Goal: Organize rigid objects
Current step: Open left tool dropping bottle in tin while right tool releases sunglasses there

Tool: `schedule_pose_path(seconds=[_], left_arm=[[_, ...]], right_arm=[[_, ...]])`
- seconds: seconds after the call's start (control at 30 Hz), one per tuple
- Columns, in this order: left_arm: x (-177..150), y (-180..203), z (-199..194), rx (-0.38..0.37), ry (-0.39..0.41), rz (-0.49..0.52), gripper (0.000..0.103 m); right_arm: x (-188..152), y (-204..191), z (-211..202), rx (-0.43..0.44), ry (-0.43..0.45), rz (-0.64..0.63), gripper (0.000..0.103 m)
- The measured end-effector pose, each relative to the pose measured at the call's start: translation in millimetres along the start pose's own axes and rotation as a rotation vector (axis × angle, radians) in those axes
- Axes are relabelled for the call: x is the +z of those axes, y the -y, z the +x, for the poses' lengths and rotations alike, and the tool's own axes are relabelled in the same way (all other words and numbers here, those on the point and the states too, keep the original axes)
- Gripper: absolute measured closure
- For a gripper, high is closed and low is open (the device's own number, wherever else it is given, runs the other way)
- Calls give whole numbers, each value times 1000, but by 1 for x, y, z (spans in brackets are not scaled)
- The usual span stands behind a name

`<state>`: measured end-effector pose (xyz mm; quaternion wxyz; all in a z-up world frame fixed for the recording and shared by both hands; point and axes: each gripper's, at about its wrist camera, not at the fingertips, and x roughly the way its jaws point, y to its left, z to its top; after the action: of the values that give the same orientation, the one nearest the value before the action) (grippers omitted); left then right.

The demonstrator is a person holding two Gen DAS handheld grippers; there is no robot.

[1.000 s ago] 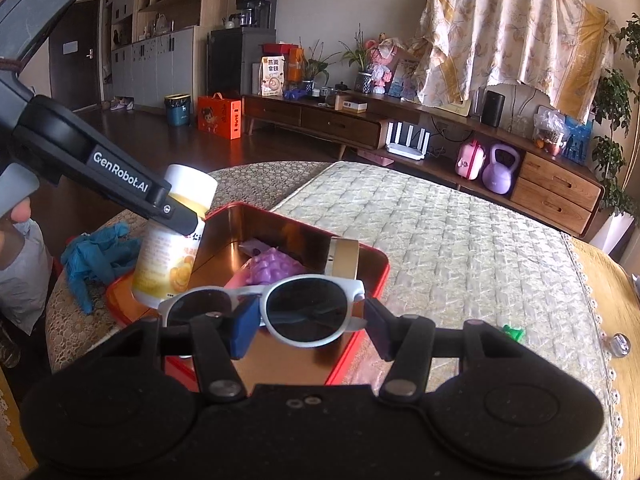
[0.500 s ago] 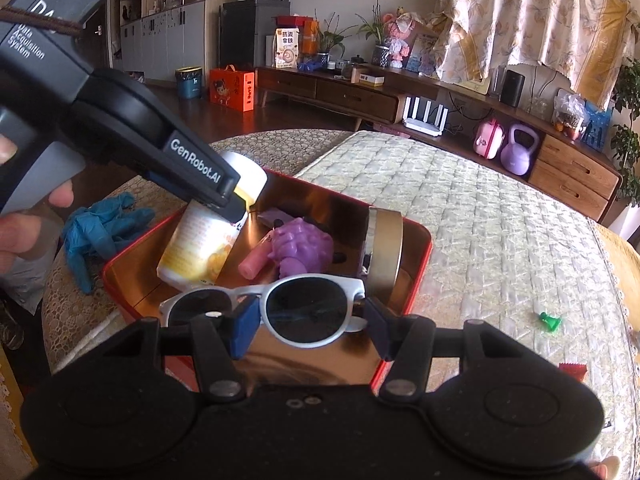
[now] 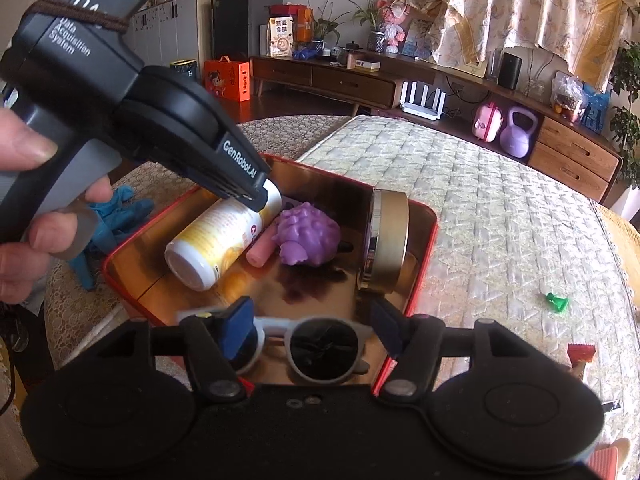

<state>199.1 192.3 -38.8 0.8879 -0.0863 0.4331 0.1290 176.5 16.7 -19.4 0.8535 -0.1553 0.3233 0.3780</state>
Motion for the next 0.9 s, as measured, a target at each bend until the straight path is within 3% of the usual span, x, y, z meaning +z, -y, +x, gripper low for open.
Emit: schedule_pose_path(seconds=[0.4, 0.5, 0.57, 0.63, 0.9], left_arm=[[-10, 6, -14, -18, -4, -18, 76], [-13, 10, -21, -32, 5, -18, 70], [-15, 13, -27, -40, 17, -14, 47], [-17, 17, -35, -52, 39, -11, 39], [-25, 33, -58, -62, 80, 22, 37]], right_arm=[[-1, 10, -33, 33, 31, 108, 30], [-3, 12, -40, 23, 44, 124, 29], [-4, 14, -45, 14, 55, 128, 28], [-5, 14, -50, 12, 66, 134, 26], [-17, 23, -77, 2, 118, 181, 16]])
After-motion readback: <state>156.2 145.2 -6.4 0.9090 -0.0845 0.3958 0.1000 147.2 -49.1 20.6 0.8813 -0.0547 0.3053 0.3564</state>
